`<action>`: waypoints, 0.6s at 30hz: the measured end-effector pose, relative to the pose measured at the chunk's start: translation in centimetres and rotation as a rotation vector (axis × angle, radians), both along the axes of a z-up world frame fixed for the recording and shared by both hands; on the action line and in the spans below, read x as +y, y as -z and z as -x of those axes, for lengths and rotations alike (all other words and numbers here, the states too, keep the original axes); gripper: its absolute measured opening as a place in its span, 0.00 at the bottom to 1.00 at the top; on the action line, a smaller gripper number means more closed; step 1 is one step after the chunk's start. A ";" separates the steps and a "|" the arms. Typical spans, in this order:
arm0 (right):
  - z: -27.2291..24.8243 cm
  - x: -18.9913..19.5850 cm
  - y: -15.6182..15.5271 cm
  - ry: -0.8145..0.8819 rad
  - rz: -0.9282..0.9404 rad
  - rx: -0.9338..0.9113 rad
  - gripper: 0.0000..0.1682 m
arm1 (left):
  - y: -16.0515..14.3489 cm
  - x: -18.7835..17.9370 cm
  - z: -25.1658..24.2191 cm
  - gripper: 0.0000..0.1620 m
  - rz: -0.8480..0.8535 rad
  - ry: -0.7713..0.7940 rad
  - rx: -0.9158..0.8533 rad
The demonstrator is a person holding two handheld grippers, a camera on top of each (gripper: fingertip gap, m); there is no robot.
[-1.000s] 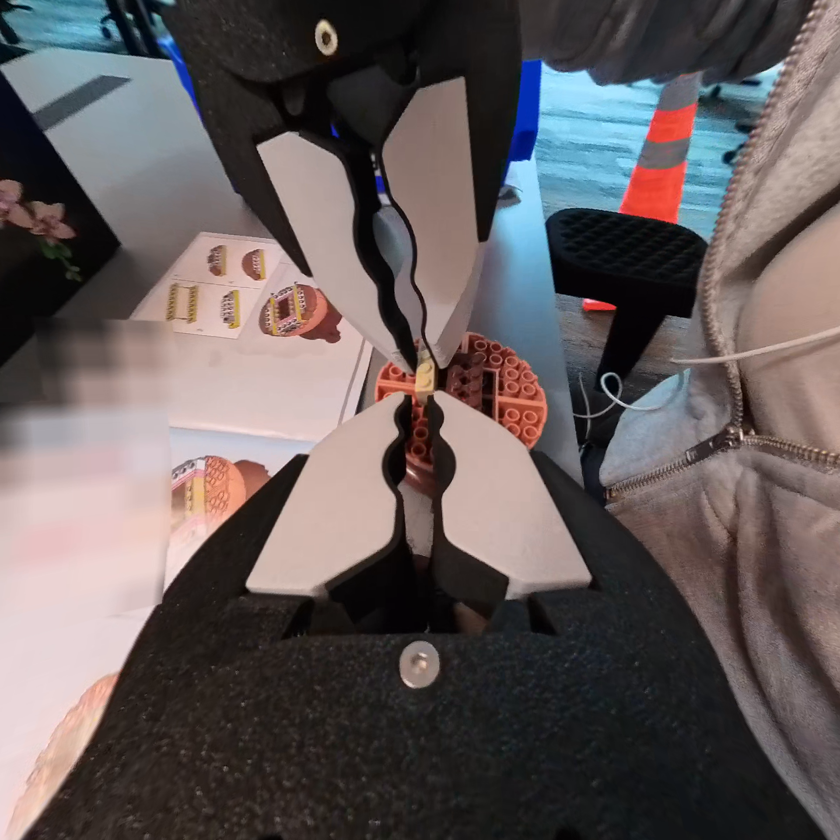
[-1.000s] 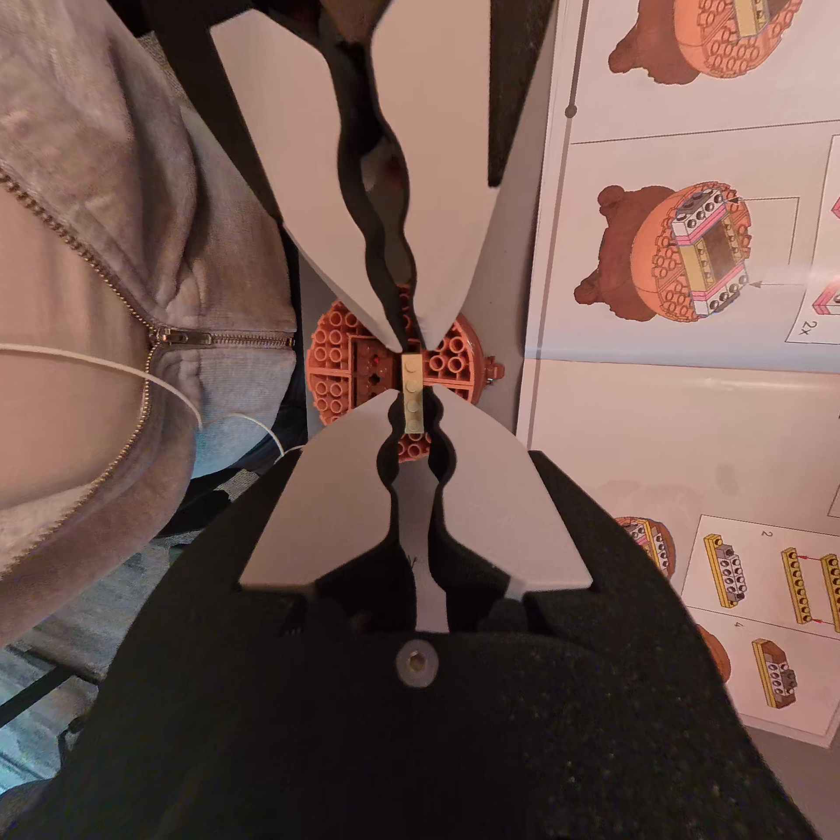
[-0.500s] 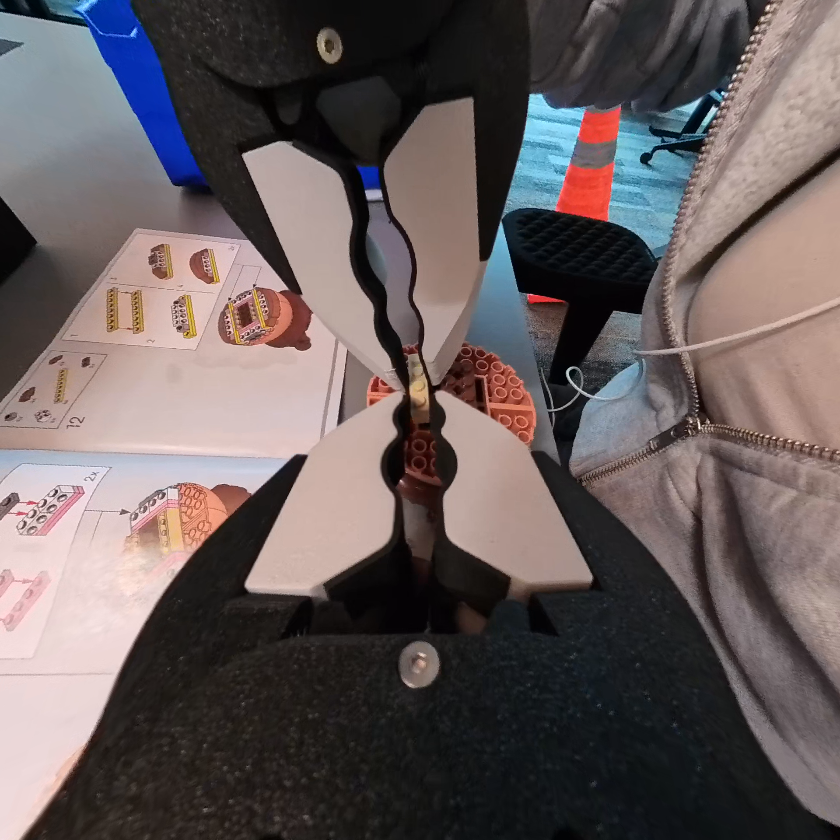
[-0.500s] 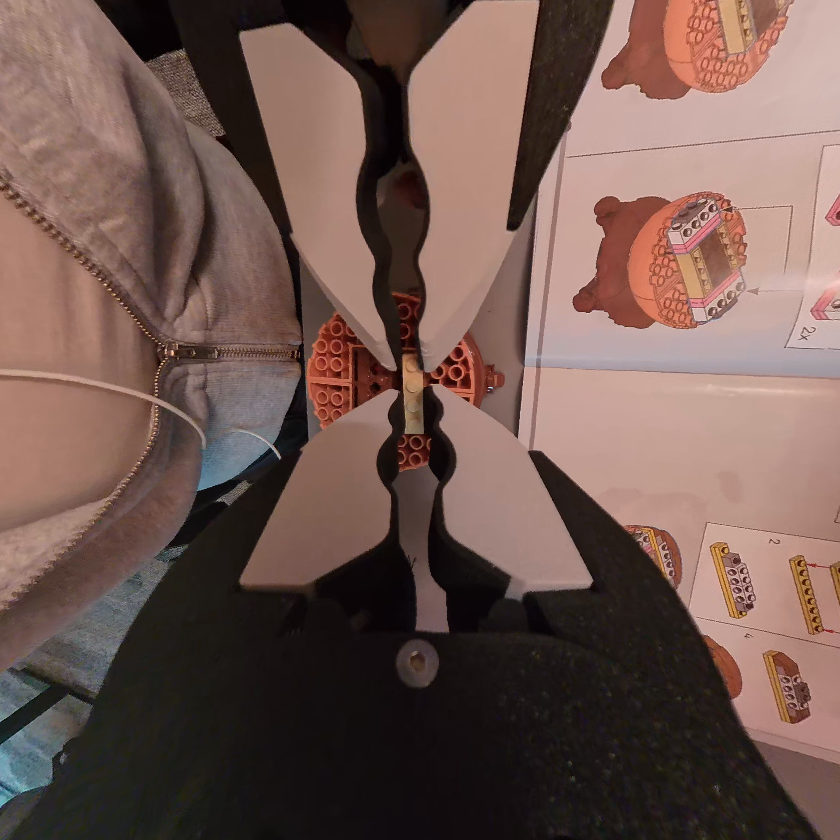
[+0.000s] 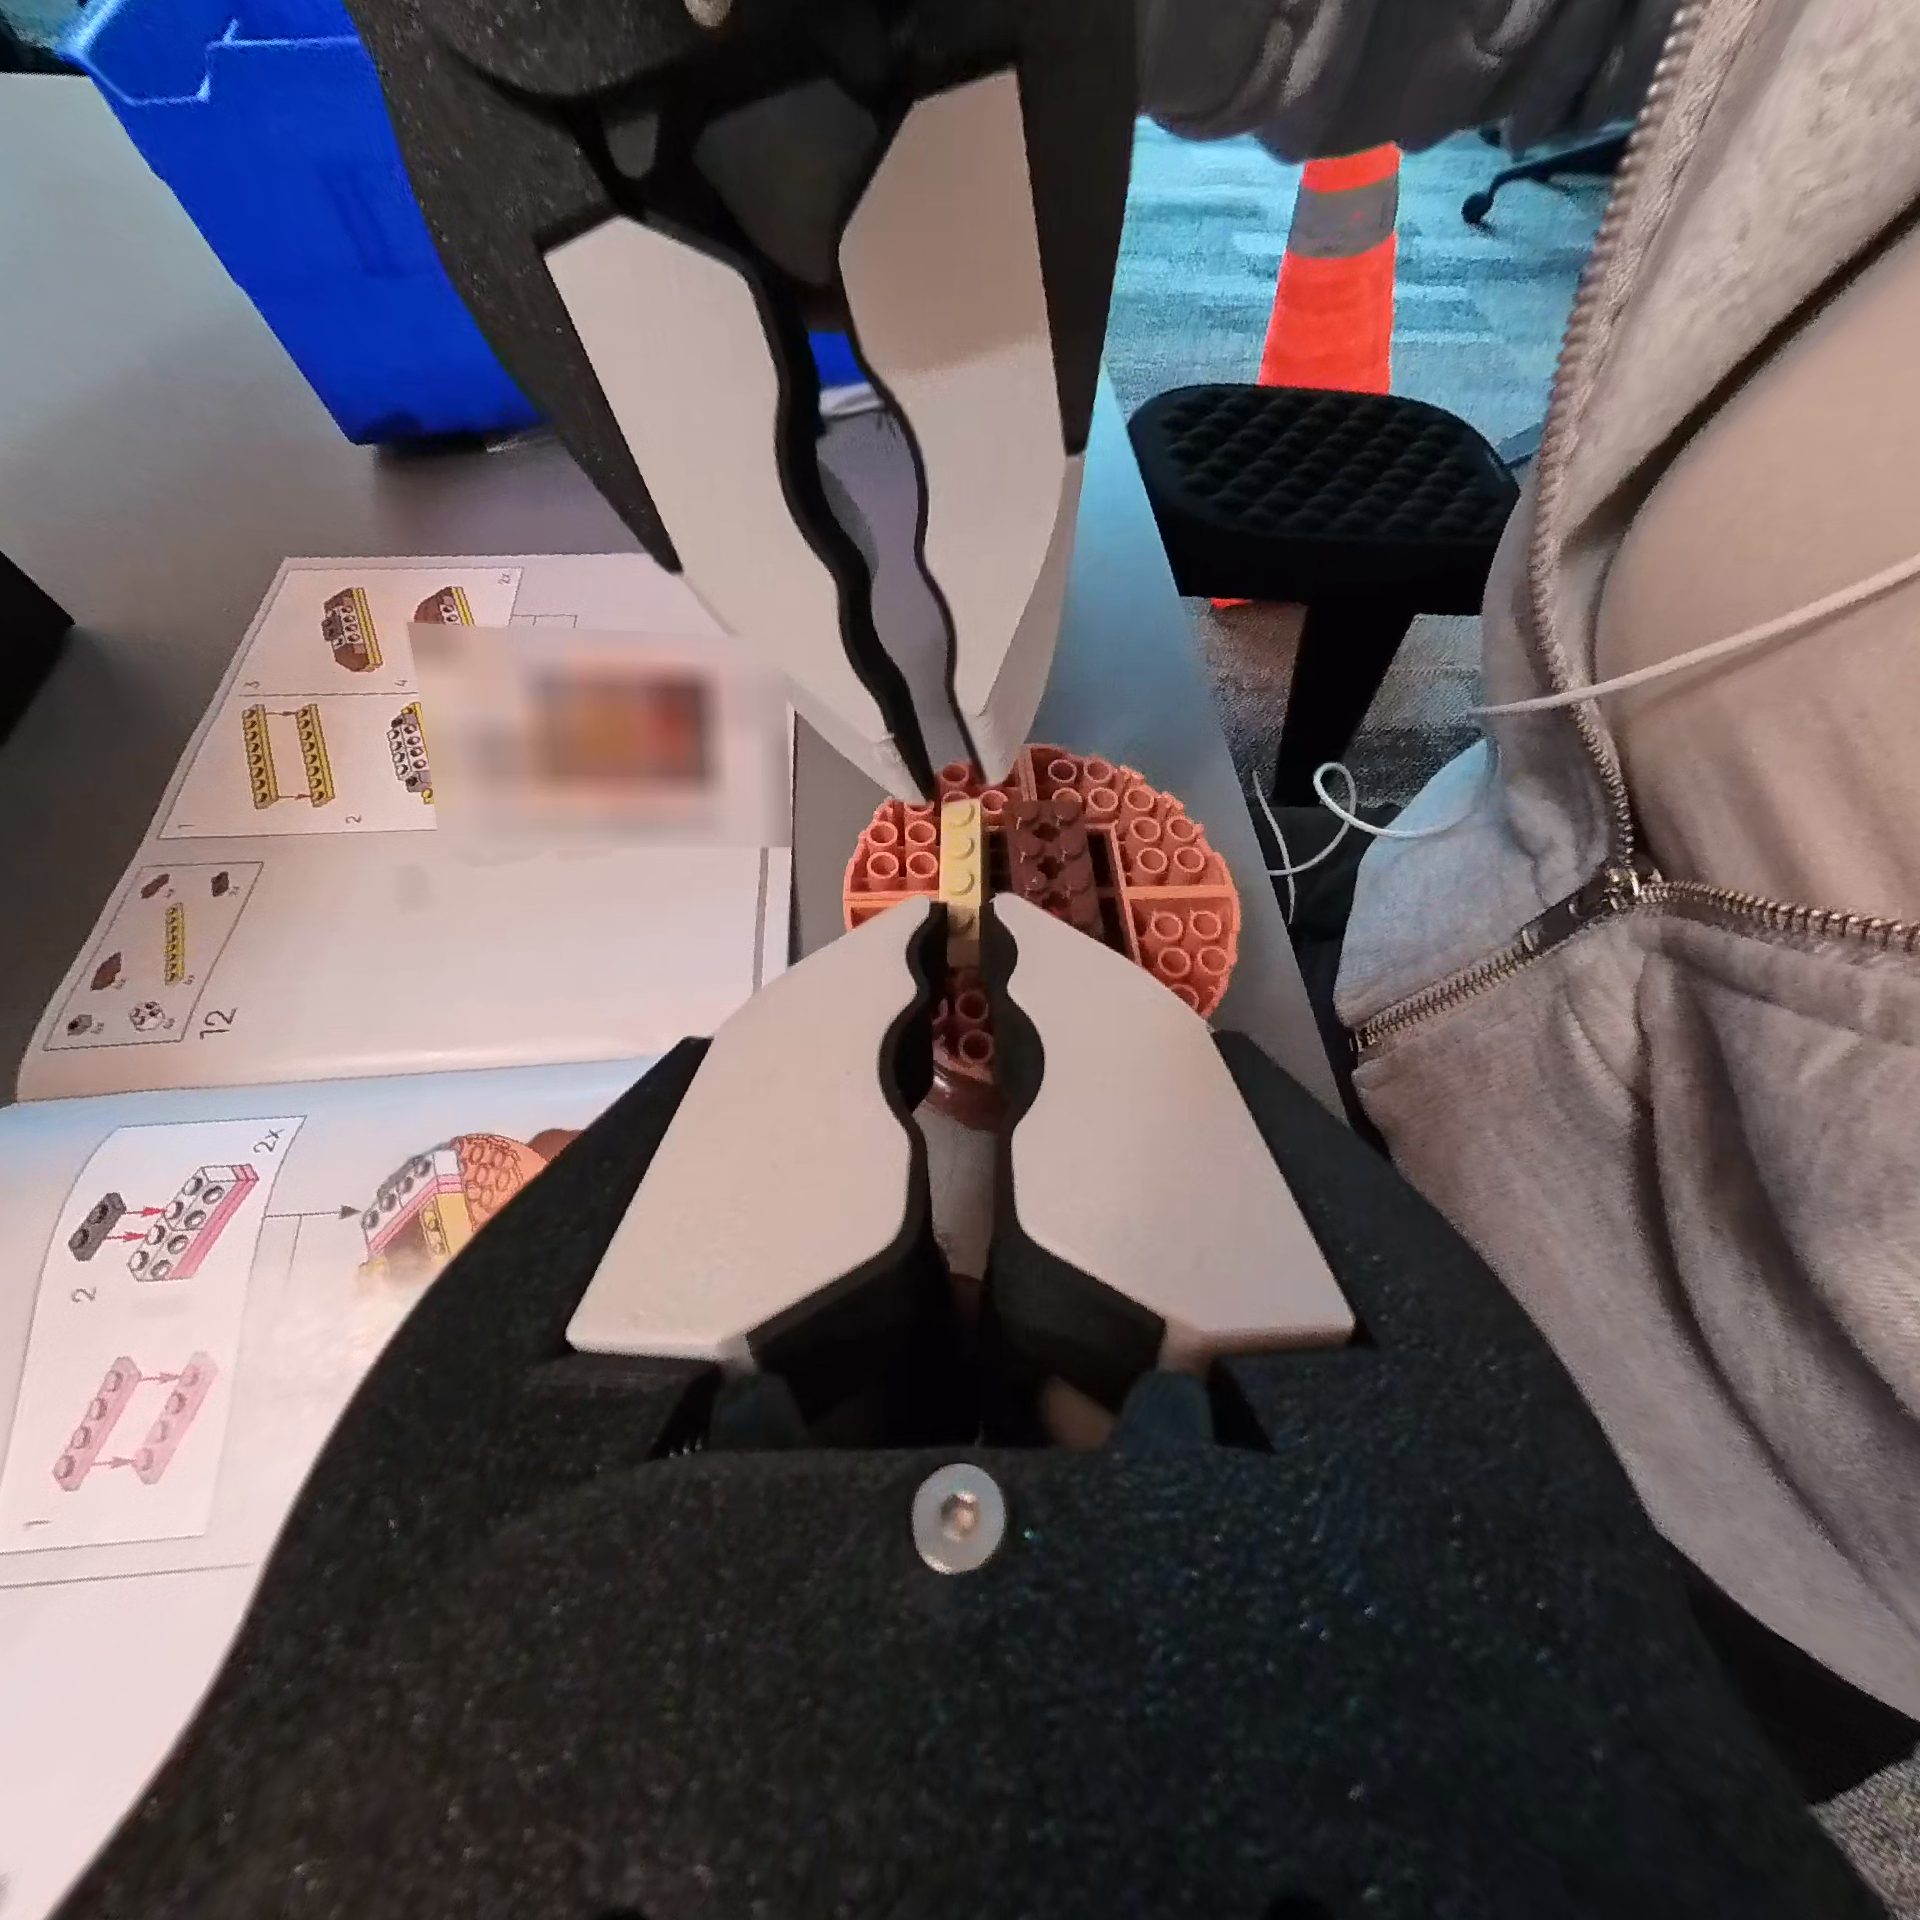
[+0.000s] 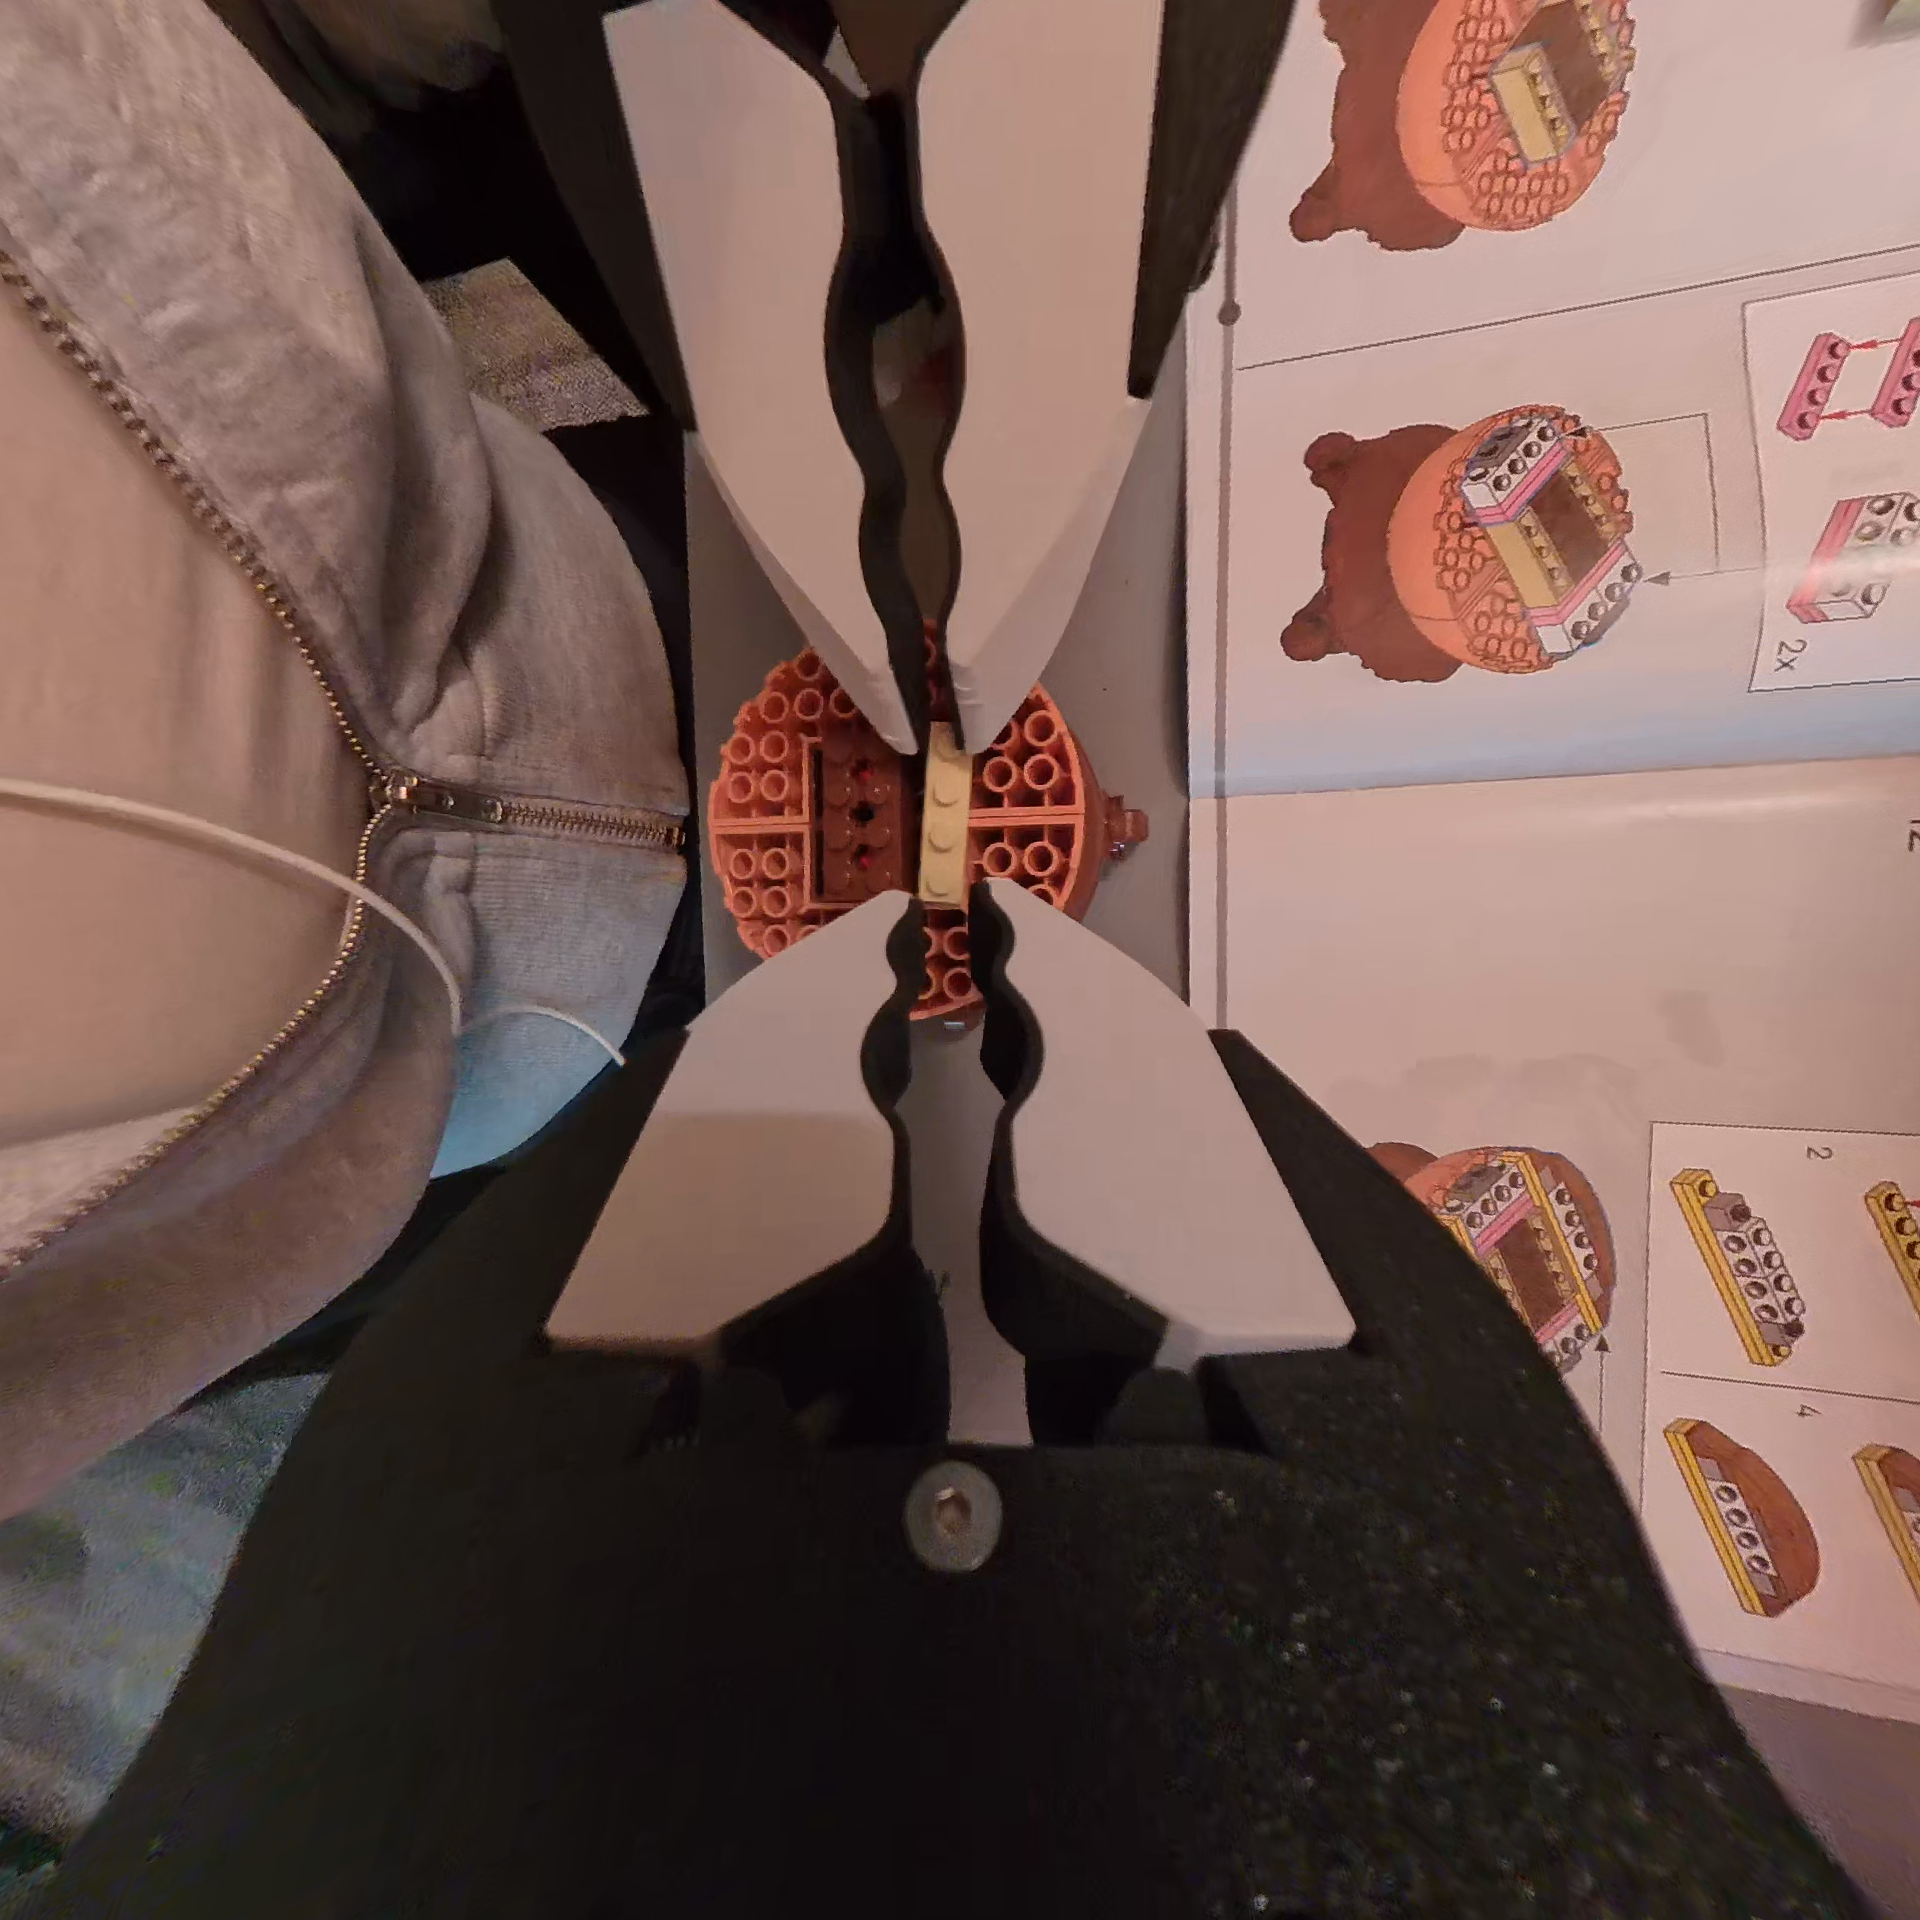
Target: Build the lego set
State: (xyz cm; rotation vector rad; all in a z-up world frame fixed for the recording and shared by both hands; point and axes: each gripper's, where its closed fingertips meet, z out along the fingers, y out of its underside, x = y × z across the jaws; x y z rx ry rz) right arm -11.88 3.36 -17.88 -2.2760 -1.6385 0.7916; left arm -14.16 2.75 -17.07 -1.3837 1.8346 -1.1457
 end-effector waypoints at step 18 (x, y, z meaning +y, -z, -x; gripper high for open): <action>0.4 -0.3 0.3 -0.054 -0.013 0.044 0.01 | 0.1 -0.4 0.4 0.04 -0.034 0.040 0.055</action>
